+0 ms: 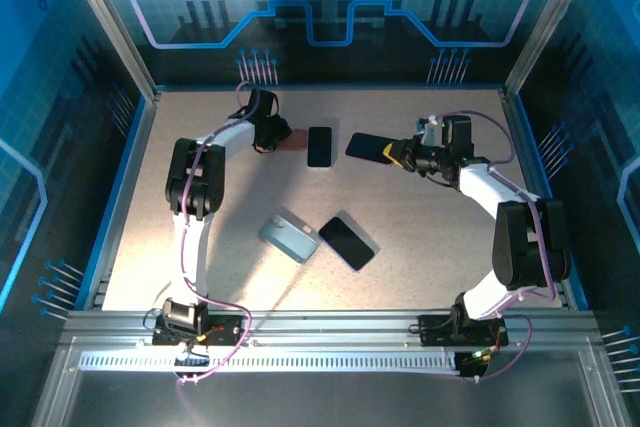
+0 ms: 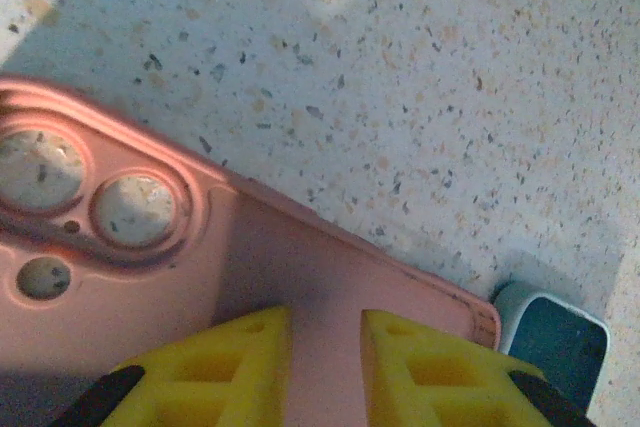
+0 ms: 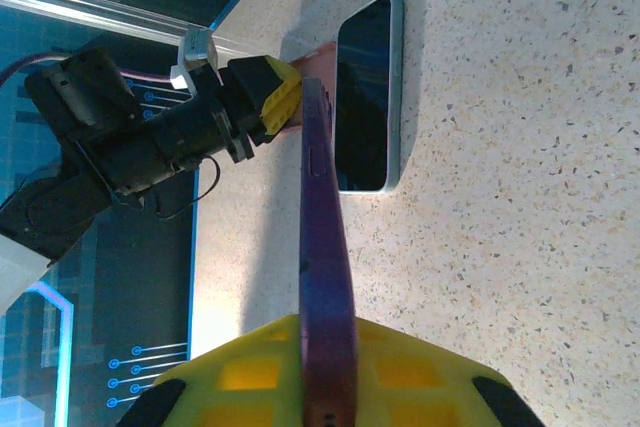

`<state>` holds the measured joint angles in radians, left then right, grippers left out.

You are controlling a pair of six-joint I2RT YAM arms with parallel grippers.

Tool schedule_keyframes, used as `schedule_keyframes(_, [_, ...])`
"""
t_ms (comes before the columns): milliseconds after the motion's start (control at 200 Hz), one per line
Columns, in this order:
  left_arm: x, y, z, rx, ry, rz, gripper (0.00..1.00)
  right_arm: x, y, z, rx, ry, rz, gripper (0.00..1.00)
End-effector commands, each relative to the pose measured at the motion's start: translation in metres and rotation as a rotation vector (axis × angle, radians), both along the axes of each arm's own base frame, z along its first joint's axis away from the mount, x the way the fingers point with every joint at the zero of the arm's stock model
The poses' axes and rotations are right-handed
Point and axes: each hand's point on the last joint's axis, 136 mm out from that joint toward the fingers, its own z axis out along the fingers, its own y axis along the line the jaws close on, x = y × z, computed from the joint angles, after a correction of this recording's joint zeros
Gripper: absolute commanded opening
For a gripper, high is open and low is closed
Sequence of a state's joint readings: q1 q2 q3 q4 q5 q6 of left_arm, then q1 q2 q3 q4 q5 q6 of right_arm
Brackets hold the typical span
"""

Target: Put the phone into the phone case

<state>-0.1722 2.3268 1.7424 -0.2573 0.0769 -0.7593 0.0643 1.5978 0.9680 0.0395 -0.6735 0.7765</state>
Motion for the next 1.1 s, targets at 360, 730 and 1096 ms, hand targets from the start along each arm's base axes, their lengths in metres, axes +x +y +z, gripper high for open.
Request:
schedule_keyframes(360, [-0.121,0.000,-0.027,-0.002,0.258,-0.035,0.23,-0.005,0.001,0.041,0.053,-0.086,0.020,0.00])
schedule_keyframes(730, [-0.211,-0.062,-0.034,-0.032,0.341,-0.115,0.23,-0.034,0.005,0.055,0.059,-0.115,0.031,0.01])
schedule_keyframes(1096, [-0.207,-0.107,0.000,-0.133,0.229,-0.106,0.22,-0.062,0.017,0.046,0.013,-0.106,0.083,0.01])
